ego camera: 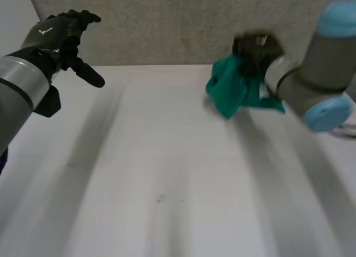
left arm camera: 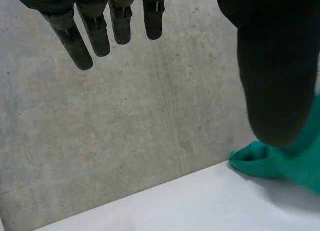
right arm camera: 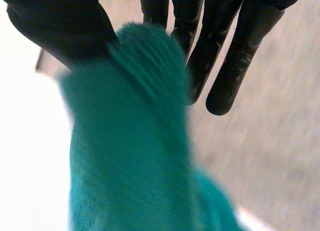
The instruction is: Fold the towel.
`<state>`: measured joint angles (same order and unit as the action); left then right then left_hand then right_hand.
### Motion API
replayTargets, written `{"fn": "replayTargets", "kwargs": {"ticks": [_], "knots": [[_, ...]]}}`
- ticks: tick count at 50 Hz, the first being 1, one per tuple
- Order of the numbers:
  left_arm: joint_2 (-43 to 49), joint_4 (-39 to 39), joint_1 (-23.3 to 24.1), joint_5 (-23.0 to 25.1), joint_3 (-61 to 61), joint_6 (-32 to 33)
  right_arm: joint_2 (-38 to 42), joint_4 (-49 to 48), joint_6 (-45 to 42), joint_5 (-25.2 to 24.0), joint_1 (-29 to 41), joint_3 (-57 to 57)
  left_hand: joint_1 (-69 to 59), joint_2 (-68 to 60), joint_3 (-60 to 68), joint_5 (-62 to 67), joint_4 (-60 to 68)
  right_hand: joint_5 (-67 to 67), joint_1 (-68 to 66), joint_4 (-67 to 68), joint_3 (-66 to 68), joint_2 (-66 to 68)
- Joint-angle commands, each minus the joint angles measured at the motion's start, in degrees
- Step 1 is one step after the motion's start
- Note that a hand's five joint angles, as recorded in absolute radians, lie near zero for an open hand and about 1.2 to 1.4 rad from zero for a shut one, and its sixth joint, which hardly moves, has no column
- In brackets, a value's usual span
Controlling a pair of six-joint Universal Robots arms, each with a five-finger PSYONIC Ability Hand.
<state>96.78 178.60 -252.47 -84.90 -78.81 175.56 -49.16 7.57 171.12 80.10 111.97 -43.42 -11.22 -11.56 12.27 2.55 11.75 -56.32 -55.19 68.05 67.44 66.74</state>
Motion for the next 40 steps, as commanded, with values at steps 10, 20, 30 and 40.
{"fn": "replayTargets", "kwargs": {"ticks": [10,20,30,40], "knots": [[28.27,15.28,7.86,1.75,5.50,-0.39,-28.62,4.12,-0.96,-9.09,9.75,-0.70,0.84,1.18,-1.89,-2.17,-1.37,-13.68,-24.81,11.95,12.56,13.26],[38.21,16.96,16.39,4.38,7.18,-2.93,-29.41,5.70,-1.05,-8.47,13.19,-1.40,0.33,0.68,-1.39,-1.67,-0.86,-13.68,-24.81,11.95,12.56,13.26],[35.08,12.23,13.44,7.40,7.00,-9.80,-28.27,5.79,-6.23,-0.39,12.31,-2.02,-68.78,-68.44,67.73,67.45,68.25,-13.68,-24.81,11.95,12.56,13.26],[19.32,6.32,2.51,2.72,3.13,-6.55,-27.39,5.79,-11.51,4.97,5.45,-5.88,-68.78,-68.44,67.73,67.45,68.25,-13.68,-24.81,11.95,12.56,13.26]]}}
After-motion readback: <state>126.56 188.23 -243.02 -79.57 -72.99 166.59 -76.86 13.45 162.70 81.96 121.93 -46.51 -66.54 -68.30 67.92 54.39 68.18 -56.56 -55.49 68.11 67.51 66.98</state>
